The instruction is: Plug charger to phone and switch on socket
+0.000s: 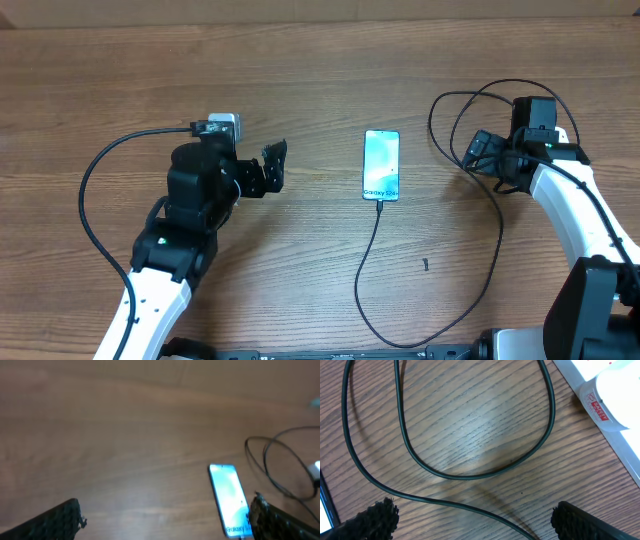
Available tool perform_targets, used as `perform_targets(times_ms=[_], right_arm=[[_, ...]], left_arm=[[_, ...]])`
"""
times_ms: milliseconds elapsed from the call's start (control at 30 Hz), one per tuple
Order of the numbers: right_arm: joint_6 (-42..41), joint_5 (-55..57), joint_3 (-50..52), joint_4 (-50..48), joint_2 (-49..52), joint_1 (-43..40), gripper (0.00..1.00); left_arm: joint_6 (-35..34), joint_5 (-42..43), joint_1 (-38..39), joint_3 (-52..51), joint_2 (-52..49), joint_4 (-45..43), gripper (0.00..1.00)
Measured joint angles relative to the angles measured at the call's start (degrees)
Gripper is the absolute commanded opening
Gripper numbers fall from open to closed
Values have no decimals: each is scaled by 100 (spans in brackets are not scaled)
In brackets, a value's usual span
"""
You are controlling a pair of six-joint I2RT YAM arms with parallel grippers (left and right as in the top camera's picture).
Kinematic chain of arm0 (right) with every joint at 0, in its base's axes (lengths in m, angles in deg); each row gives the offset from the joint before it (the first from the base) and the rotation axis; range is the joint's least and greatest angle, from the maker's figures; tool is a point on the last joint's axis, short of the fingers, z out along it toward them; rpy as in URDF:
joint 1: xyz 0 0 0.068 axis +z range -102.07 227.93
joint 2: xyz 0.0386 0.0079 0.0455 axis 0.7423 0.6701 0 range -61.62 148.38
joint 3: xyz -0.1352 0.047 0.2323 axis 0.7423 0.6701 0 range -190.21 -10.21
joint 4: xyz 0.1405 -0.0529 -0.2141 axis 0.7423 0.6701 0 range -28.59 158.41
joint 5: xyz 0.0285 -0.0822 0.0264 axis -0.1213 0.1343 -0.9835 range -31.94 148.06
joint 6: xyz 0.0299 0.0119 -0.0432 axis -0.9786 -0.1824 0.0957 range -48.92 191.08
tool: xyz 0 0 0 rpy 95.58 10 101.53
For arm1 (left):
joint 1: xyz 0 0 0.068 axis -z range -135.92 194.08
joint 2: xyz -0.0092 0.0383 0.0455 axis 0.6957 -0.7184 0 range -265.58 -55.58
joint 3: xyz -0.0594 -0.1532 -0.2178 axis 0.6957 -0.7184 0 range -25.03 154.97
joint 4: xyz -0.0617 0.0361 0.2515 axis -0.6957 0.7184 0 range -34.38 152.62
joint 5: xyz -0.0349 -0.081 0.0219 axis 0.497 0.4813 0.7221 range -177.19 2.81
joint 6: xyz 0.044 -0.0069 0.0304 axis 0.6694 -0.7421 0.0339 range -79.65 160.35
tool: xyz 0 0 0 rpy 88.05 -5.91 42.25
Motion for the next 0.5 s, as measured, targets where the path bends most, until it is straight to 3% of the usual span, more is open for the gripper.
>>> perform_targets(times_ms=[500], right_arm=[[0, 0, 0, -2, 0, -2, 100]], left_arm=[[166, 400, -260, -1547, 273, -1652, 100]])
